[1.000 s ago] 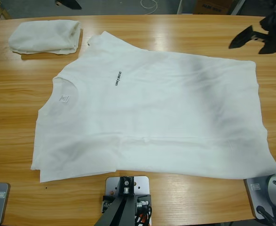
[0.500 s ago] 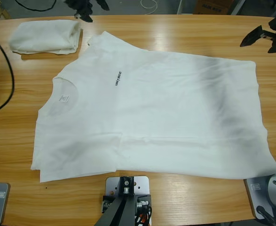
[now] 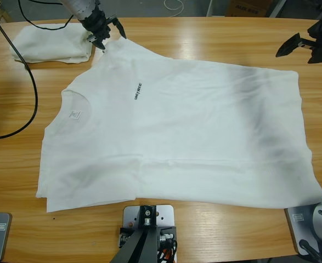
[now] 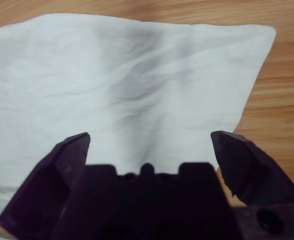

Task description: Fold clothes

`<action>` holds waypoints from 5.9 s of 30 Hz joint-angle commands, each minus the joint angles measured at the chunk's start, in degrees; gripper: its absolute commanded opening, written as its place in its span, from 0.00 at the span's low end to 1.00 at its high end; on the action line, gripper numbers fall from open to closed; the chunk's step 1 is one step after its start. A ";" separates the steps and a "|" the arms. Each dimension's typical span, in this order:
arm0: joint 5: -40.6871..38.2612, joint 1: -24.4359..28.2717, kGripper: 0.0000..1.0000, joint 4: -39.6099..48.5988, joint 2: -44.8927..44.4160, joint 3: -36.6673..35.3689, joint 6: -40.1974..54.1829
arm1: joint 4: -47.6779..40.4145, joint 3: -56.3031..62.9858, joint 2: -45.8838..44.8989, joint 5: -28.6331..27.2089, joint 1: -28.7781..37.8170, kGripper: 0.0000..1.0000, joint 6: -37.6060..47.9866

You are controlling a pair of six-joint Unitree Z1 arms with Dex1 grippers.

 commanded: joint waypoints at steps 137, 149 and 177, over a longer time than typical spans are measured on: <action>-8.52 -1.97 0.00 28.87 -9.33 -24.67 29.56 | -16.16 24.95 3.30 37.69 -23.53 0.00 -6.86; -12.62 -2.04 0.00 28.30 -13.72 9.54 36.10 | -10.91 24.55 4.93 35.98 -23.53 0.00 -6.83; -11.46 -1.74 0.00 7.86 -22.74 55.86 40.76 | 6.86 20.91 11.12 23.75 -23.44 0.00 -8.18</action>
